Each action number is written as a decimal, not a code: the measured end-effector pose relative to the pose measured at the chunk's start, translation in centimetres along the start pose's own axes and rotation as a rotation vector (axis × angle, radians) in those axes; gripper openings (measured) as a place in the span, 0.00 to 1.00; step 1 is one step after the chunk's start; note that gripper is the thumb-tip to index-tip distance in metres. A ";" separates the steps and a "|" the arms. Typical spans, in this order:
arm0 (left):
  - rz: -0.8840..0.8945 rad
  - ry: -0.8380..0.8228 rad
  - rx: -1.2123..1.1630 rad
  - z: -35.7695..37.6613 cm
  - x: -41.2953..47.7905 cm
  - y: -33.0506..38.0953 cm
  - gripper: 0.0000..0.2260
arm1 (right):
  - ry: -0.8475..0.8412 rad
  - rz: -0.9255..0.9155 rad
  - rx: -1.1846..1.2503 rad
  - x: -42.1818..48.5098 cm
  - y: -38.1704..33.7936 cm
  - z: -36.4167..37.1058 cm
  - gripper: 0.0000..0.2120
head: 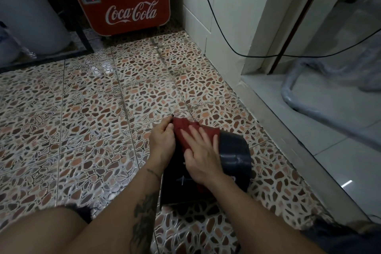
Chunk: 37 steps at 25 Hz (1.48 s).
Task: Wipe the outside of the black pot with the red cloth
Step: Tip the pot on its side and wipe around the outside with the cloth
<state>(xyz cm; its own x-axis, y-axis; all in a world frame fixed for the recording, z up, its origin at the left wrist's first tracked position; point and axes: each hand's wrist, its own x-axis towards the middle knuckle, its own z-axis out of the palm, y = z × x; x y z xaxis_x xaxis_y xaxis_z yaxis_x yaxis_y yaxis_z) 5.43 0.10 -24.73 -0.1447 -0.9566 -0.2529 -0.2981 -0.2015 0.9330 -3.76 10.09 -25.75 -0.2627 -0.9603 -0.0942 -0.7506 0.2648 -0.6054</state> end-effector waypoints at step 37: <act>0.063 0.157 0.369 1.3 1.2 1.2 0.17 | 0.075 0.121 -0.091 0.5 1.8 0.2 0.31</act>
<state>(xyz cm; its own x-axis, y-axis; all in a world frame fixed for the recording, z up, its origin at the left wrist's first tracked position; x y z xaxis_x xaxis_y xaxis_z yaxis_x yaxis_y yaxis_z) 3.63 -1.02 -24.23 -0.0363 -0.9909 -0.1296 -0.6164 -0.0799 0.7834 -5.12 10.09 -27.07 -0.3966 -0.9124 -0.1011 -0.7615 0.3885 -0.5188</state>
